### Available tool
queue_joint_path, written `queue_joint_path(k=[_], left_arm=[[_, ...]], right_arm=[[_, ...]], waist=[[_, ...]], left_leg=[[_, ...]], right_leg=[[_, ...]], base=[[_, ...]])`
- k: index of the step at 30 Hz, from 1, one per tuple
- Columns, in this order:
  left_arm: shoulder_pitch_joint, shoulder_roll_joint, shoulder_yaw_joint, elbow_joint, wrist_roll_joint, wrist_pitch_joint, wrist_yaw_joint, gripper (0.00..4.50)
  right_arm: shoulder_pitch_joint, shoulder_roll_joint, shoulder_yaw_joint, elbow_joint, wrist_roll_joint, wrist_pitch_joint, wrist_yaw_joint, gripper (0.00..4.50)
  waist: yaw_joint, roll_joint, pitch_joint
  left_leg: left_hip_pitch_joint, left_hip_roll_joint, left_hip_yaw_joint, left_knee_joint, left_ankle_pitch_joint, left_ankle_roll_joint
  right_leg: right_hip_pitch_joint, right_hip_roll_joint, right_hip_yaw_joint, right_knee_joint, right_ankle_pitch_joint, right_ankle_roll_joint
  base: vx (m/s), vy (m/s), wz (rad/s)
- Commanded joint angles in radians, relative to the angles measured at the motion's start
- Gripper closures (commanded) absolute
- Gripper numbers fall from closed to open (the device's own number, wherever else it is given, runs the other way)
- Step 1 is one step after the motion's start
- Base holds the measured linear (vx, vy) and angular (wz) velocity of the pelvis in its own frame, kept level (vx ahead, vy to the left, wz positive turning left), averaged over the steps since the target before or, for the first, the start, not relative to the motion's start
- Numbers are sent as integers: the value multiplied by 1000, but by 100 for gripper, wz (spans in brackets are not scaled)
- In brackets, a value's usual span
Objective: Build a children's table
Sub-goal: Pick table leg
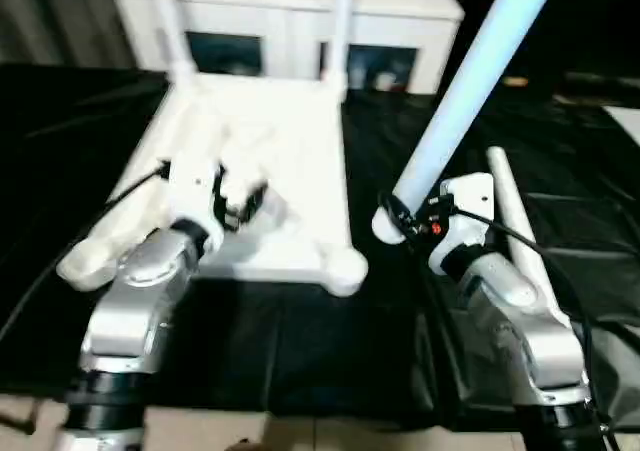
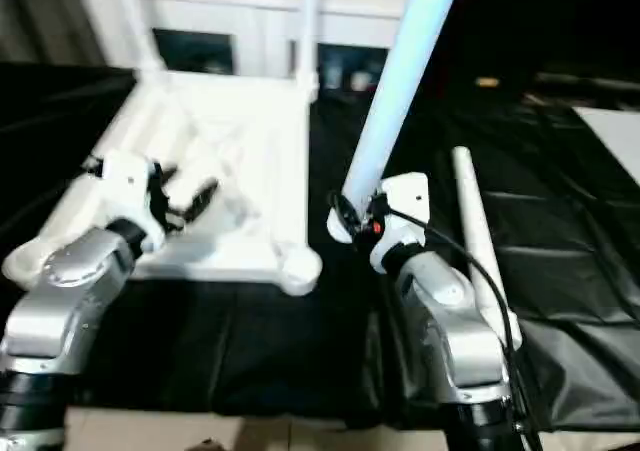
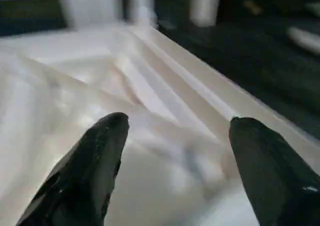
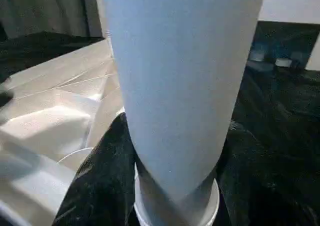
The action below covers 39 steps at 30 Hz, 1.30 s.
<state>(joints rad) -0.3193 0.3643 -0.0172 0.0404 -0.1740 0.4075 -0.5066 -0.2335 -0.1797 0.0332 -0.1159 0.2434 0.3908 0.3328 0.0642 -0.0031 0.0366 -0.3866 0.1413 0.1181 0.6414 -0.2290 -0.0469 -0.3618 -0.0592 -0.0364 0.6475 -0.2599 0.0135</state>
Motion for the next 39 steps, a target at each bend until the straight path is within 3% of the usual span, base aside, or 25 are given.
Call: queue_joint_path(k=[1, 2, 7, 9, 13, 17, 21, 23, 25, 30, 39], left_arm=[[-8, 55, -79, 36, 6, -17, -159, 52], [-23, 88, -113, 69, 17, -34, -230, 49], [-129, 153, -212, 208, 72, -97, -412, 12], [-171, 155, -236, 260, 103, -121, -436, 4], [-265, 139, -280, 390, 166, -174, -442, 4], [-374, 106, -325, 567, 197, -254, -501, 4], [-430, 92, -351, 679, 207, -322, -601, 40], [-451, 87, -351, 708, 198, -329, -652, 43], [-471, 86, -356, 740, 204, -347, -676, 73], [-522, 74, -354, 838, 219, -405, -688, 105], [-573, 46, -353, 976, 246, -481, -719, 168]], right_arm=[[-22, -12, -10, -21, 28, -2, 28, 261], [-25, -17, -11, -19, 32, -1, 41, 261], [-30, -40, -14, -22, 54, 10, 102, 261], [-29, -49, -12, -25, 62, 14, 117, 261], [-25, -67, -5, -30, 61, 12, 138, 261], [-17, -81, 3, -41, 68, 22, 162, 261], [-9, -90, 10, -51, 68, 24, 179, 261], [-6, -95, 10, -52, 68, 22, 183, 261], [-5, -99, 9, -53, 67, 22, 186, 261], [-2, -104, 13, -56, 64, 20, 188, 261], [5, -104, 28, -62, 76, 29, 203, 261]], waist=[[1, 12, -47], [-4, 11, -39], [-1, 12, -37], [-1, 9, -37], [1, 10, -42], [1, 8, -50], [3, 8, -55], [5, 8, -55], [7, 10, -55], [10, 7, -50], [24, 8, -51]], left_leg=[[39, 72, -10, -98, -92, -19], [38, 74, -5, -113, -197, -30], [45, 78, 8, -121, -282, -58], [35, 80, 8, -125, -239, -58], [29, 77, 12, -118, -171, -41], [25, 78, 15, -115, -121, -26], [24, 76, 19, -107, -56, 15], [26, 77, 21, -107, -54, 25], [28, 81, 20, -108, -56, 26], [30, 84, 22, -112, -107, 14], [32, 87, 22, -113, -96, 15]], right_leg=[[39, -77, 43, -65, 93, -225], [34, -80, 47, -78, -36, -212], [17, -86, 54, -94, -181, -184], [23, -88, 52, -91, -156, -182], [26, -87, 52, -90, -91, -192], [32, -86, 48, -77, 45, -228], [37, -87, 47, -70, 171, -260], [36, -88, 47, -71, 170, -270], [36, -89, 46, -69, 173, -280], [35, -93, 46, -76, 97, -288], [34, -95, 47, -74, 124, -287]], base=[[-87, -8, 3], [-82, -12, 2], [-75, -19, 1], [0, 0, 0], [0, 0, 0], [0, 0, 0], [0, 0, 0], [0, 0, 0], [0, 0, 0], [0, 0, 0], [0, 0, 0]])
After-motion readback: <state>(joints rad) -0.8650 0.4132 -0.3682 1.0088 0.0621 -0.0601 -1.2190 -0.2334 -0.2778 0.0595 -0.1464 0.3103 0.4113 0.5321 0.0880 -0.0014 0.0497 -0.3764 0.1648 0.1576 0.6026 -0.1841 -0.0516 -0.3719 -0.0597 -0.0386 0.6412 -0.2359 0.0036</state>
